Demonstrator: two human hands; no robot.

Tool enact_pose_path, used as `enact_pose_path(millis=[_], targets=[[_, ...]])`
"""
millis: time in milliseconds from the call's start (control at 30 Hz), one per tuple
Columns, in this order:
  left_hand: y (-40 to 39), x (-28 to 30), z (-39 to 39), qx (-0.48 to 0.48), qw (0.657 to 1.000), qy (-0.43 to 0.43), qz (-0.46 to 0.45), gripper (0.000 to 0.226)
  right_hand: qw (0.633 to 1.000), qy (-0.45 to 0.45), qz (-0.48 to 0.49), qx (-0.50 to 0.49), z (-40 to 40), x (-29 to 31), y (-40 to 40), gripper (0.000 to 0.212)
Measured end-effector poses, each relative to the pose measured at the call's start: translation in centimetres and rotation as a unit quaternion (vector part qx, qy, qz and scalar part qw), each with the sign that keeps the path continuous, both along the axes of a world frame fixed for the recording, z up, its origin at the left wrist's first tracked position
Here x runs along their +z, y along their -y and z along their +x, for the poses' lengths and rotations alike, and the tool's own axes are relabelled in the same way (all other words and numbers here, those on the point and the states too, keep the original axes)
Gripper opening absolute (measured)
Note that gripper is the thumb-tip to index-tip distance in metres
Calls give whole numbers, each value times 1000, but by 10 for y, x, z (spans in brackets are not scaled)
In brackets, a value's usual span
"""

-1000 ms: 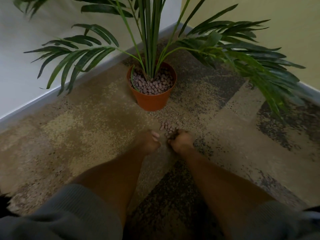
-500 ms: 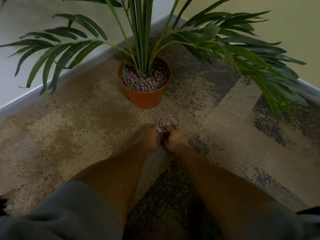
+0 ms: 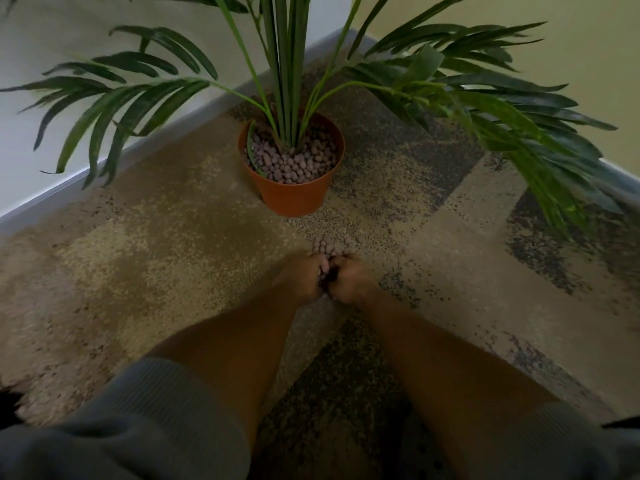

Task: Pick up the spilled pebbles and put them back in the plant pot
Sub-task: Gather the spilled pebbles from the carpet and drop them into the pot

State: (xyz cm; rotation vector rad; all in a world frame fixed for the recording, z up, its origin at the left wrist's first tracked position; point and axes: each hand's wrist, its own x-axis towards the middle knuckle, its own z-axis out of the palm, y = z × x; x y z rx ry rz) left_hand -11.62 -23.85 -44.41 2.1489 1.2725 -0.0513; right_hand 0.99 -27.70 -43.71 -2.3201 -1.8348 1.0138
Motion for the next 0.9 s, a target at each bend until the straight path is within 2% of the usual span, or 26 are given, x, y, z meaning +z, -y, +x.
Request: enact_pose_path(millis=[167,333,433,467,567,600,633,700,800,833,867,900], targets=[[2,2,1,-15,1000,-23,-3,28,997,44,-2,57,-1,13,-2,36],[3,4,3,-25,998,-53,3,20,997,55,-8,57,-5,15,0,33],[4,5,3,-10,998,-56,-4,8,999,45,-23,1,-8,1,-2,34],[5,6,3,4,998,-56,-12,12,998,31,-30,-33,-9,-2,-4,33],[3,2,0,39,998,-50,-25,17,992,-28,-52,-111,-6,-2,-10,30],[4,3,-1,50,997,-50,-33,15,984,-74,-55,-155,-4,-1,-10,29],[4,4,-2,66,996,-37,-44,16,964,-134,-58,-221,-3,0,-10,25],[6,9,-2,117,989,-2,-86,15,897,-261,-60,-353,-1,4,-8,18],[3,16,1,210,964,26,-164,26,790,-395,-55,-466,0,13,-3,28],[0,15,1,253,945,62,-199,29,761,-423,-55,-489,0,15,-2,30],[-2,15,1,312,910,110,-248,27,739,-443,-59,-505,0,16,0,31],[-3,16,1,372,862,166,-302,22,722,-459,-67,-514,1,15,1,29]])
